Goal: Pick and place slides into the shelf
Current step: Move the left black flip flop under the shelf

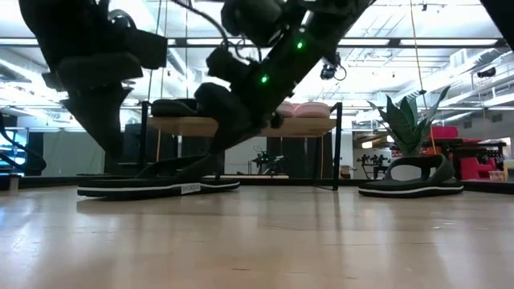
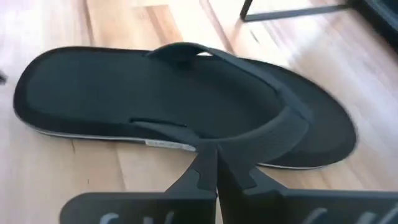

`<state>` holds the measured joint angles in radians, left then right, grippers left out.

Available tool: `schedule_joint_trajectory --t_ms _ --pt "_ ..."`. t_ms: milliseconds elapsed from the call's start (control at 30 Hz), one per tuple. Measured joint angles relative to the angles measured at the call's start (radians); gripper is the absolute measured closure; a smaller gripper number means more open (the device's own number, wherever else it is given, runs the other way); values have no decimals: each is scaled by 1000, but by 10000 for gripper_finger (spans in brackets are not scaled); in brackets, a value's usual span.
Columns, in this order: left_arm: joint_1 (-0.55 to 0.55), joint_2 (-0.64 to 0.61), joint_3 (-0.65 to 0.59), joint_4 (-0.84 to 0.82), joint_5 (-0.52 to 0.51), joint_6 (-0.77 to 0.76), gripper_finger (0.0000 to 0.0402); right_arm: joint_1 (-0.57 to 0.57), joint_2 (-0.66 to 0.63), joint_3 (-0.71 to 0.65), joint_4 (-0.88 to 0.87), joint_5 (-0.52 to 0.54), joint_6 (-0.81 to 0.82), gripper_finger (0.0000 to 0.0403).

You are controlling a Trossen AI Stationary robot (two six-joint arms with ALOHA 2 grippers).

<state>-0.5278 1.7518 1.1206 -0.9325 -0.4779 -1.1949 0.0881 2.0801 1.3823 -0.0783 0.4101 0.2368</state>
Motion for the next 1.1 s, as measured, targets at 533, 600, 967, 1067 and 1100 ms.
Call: schedule_joint_trajectory --t_ms 533,600,967,1067,1100 --pt "-2 37 0 -17 2 2 395 -96 52 0 94 -12 25 403" --pt "-1 37 0 -40 1 -3 393 -103 52 0 96 -40 25 403" --pt "66 32 -116 176 -12 50 398 -3 44 0 65 -13 -30 403" --pt "79 29 -145 205 -16 50 397 25 17 0 50 75 -84 403" --pt "83 29 -146 201 -14 43 397 31 -4 0 39 92 -88 403"
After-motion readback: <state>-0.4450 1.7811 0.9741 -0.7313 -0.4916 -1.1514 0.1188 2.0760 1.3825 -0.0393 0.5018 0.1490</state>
